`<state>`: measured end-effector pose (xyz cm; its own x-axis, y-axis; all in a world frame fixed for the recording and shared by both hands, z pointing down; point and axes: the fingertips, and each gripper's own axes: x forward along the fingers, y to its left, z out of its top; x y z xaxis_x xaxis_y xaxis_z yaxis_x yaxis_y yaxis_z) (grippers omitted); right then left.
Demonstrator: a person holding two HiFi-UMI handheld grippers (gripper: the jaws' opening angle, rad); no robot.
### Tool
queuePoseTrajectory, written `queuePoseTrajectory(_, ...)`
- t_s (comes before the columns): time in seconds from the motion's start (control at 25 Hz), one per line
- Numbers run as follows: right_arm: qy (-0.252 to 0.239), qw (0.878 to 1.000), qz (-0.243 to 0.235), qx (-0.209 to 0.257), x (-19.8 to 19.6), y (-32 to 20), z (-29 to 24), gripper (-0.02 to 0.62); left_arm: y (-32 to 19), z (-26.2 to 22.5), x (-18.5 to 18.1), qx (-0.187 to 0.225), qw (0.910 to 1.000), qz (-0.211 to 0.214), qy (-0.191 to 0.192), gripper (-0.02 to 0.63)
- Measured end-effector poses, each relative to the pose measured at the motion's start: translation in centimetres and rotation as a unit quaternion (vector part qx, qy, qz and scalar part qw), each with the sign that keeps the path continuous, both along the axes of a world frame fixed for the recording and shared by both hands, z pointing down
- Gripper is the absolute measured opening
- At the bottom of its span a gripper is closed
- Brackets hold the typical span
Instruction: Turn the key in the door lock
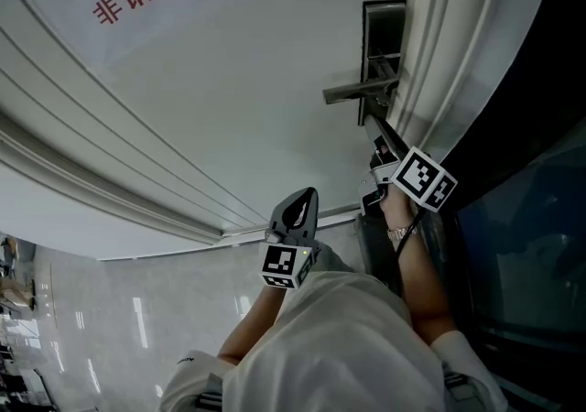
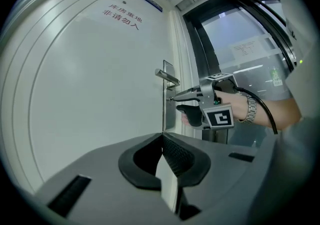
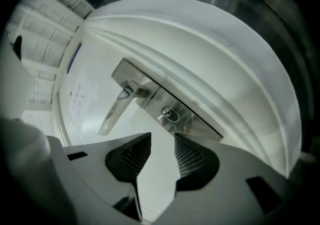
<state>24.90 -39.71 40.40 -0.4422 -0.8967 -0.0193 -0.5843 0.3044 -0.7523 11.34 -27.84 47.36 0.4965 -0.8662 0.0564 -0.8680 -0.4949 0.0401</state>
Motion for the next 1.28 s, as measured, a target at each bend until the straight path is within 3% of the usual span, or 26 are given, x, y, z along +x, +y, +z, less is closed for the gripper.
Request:
queuePoseTrajectory(0.08,0.088,0.996,0.014,0.030,0.1,0.4,-0.5,0.121,0.1,0.0,0.2,0.000,1.0000,0.005,-0.001,0.009)
queuePoseTrajectory(0.16,0.171,0.983,0.027,0.059,0.1,0.7,-1.1,0.121,0.0,-0.2,0.3,0.006,1.0000,0.007,0.000,0.009)
queuePoseTrajectory(0.36,0.335,0.934,0.061,0.112,0.5,0.7,-2.2,0.121,0.2,-0.1,0.4,0.005,0.9999,0.012,-0.003,0.009)
queuePoseTrajectory(0.48,0.448,0.880,0.074,0.141,0.4,0.3,-2.4,0.121,0.3,-0.1,0.2,0.004,0.9999,0.013,-0.005,0.009)
queuePoseTrajectory(0.6,0.566,0.802,0.096,0.168,0.5,0.0,-2.5,0.121,0.4,0.1,-0.1,0.003,0.9999,0.009,-0.004,0.009)
queuePoseTrajectory(0.68,0.625,0.748,0.118,0.189,0.6,0.2,-3.0,0.121,0.4,0.4,-0.4,0.000,1.0000,0.006,-0.004,0.009)
queuePoseTrajectory(0.72,0.645,0.727,0.124,0.197,0.6,0.2,-3.1,0.121,0.4,0.3,-0.4,0.001,1.0000,0.005,-0.003,0.009)
queuePoseTrajectory(0.92,0.717,0.656,0.121,0.203,0.0,-0.7,-2.7,0.120,0.4,0.0,-0.5,0.005,1.0000,0.000,0.001,0.009)
queuePoseTrajectory(1.04,0.741,0.630,0.118,0.199,-0.2,-1.4,-2.4,0.120,0.4,0.1,-0.7,0.002,1.0000,-0.003,0.001,0.009)
queuePoseTrajectory(1.16,0.749,0.625,0.119,0.188,0.1,-1.9,-2.1,0.118,0.3,0.1,-0.7,0.003,1.0000,-0.005,0.002,0.009)
queuePoseTrajectory(1.28,0.751,0.623,0.127,0.181,0.4,-2.0,-2.2,0.068,0.4,0.3,-0.6,0.000,1.0000,-0.002,-0.001,0.009)
